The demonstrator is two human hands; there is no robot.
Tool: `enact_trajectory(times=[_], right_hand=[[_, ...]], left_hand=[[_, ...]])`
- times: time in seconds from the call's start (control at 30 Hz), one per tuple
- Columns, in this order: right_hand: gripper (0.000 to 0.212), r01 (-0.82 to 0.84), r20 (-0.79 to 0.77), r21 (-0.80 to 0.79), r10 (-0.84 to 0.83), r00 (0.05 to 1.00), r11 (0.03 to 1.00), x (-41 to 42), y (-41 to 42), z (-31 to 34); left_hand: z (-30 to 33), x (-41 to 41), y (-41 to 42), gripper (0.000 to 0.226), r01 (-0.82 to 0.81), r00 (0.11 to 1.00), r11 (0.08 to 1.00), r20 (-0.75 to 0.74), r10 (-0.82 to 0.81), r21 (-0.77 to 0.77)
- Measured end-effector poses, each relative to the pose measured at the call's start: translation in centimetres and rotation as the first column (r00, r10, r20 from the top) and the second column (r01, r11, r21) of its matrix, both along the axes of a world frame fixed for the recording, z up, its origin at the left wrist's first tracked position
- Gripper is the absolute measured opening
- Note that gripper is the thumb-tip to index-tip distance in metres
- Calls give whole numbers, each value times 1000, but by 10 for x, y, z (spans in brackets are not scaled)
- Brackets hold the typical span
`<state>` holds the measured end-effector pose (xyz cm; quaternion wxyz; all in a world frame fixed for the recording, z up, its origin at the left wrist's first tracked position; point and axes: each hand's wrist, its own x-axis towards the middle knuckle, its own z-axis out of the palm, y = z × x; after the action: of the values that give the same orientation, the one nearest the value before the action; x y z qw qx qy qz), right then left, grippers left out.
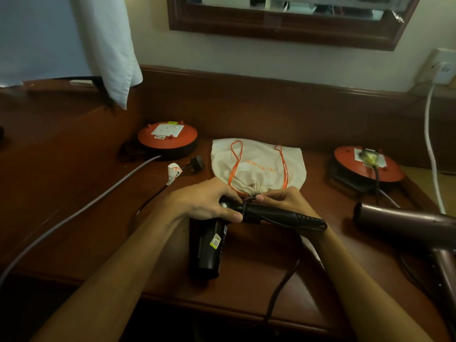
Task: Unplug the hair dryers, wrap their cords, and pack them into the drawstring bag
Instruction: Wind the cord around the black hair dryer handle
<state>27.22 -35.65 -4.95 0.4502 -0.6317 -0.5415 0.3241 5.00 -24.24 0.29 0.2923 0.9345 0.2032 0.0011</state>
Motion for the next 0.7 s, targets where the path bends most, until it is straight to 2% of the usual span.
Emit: enact_trajectory(times=[0.1, 0.2, 0.27, 0.37, 0.43, 0.47, 0.53, 0.57, 0.6, 0.7], right_hand=[[23, -3, -33, 17, 4, 999, 1000, -2, -1, -1], [23, -7, -61, 26, 8, 998, 1000, -3, -2, 0], [26, 20, -44, 22, -19, 999, 1000, -5, -3, 2], [25, 92, -21, -54, -94, 995, 994, -6, -10, -2], [24, 151, 70, -83, -146, 987, 985, -10, -17, -4], [23, 139, 170, -38, -130, 977, 990, -15, -21, -3], [23, 12, 359, 15, -17, 933, 1000, -34, -28, -4], [26, -47, 416, -21, 51, 908, 999, -46, -34, -7], [30, -79, 451, -60, 98, 887, 995, -57, -40, -10], [34, -53, 534, -47, 70, 842, 997, -71, -52, -21]], left_hand=[[2, 1, -1, 44, 10, 1000, 1000, -29, -10, 0], [-5, 5, -5, 60, -48, 990, 983, -123, 70, 178], [-12, 4, -8, 60, -63, 995, 975, -64, 78, 212], [-20, -2, -3, 64, -117, 992, 980, 61, 109, 162], [-24, -6, 2, 61, -141, 980, 986, 154, 127, 88], [-26, -8, 3, 56, -150, 970, 987, 199, 137, 55], [-30, -9, 2, 32, -176, 938, 984, 306, 165, 8], [-31, -9, 2, 22, -194, 919, 981, 349, 185, -10], [-30, -7, 1, 21, -210, 904, 978, 378, 199, -13], [-20, -1, 0, 12, -158, 940, 987, 308, 150, 1]])
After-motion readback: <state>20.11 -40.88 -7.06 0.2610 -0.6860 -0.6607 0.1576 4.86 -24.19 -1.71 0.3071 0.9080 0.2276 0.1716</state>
